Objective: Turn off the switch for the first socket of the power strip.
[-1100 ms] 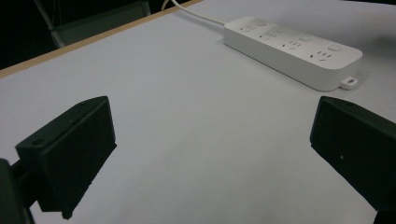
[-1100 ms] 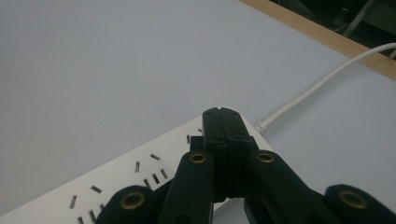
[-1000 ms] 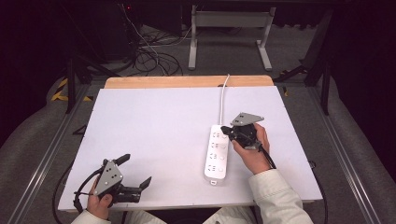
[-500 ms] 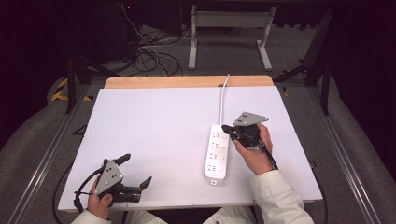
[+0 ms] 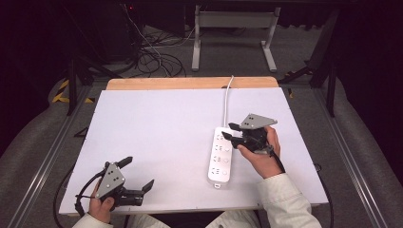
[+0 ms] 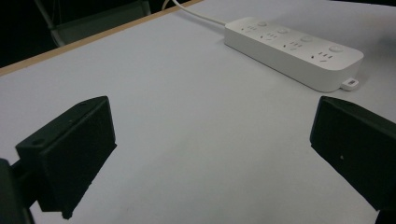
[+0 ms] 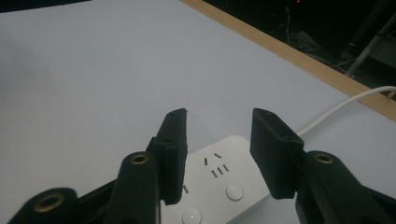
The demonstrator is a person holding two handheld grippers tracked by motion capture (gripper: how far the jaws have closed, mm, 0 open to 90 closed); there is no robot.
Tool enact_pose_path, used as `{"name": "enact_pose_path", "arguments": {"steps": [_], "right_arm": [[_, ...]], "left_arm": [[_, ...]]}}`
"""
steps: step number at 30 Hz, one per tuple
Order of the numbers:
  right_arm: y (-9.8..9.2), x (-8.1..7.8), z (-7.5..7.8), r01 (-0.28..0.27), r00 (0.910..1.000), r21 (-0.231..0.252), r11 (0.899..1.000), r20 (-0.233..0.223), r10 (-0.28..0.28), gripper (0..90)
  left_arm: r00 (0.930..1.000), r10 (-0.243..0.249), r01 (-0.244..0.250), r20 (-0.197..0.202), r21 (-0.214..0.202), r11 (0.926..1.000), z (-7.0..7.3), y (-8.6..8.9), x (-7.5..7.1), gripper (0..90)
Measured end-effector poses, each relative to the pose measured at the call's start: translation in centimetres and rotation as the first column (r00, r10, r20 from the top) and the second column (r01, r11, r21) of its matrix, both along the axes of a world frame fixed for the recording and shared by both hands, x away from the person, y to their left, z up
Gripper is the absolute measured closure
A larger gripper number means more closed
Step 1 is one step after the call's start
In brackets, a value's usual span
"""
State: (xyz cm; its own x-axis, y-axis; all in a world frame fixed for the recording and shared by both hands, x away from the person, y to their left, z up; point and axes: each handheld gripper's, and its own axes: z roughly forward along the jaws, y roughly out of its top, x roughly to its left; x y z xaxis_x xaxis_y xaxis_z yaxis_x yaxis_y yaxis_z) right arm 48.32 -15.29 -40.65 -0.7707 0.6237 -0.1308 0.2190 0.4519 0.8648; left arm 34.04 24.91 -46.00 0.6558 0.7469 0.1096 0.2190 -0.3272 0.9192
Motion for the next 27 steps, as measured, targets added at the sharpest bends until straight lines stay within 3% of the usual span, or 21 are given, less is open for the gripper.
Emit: {"name": "enact_pose_path", "arguments": {"steps": [3,7,11,19,27], "right_arm": [[-0.2,-0.5,0.4,-0.001,0.9999,0.003,1.000,0.015,0.001,48.6],[-0.4,-1.0,0.9,-0.009,1.0000,0.020,1.000,-0.002,0.009,40.1],[-0.8,-1.9,1.4,-0.031,0.9994,0.014,0.999,0.018,0.030,36.6],[-2.3,-3.6,2.2,-0.061,0.9979,0.091,0.994,0.029,0.058,31.1],[-3.7,-5.2,2.2,-0.085,0.9963,0.117,0.989,0.023,0.083,29.1]], "left_arm": [[1.0000,-0.001,0.001,-0.002,-0.005,1.0000,0.0,0.0,0.0,0.6],[1.0000,0.001,-0.001,-0.002,-0.003,1.0000,0.0,0.0,0.0,0.6],[1.0000,0.000,0.000,-0.003,-0.003,1.0000,0.0,0.1,0.0,0.6],[1.0000,0.001,-0.001,-0.002,-0.001,1.0000,0.0,0.0,-0.1,0.6],[1.0000,0.001,-0.001,0.000,0.000,1.0000,0.1,0.0,-0.1,0.6]]}}
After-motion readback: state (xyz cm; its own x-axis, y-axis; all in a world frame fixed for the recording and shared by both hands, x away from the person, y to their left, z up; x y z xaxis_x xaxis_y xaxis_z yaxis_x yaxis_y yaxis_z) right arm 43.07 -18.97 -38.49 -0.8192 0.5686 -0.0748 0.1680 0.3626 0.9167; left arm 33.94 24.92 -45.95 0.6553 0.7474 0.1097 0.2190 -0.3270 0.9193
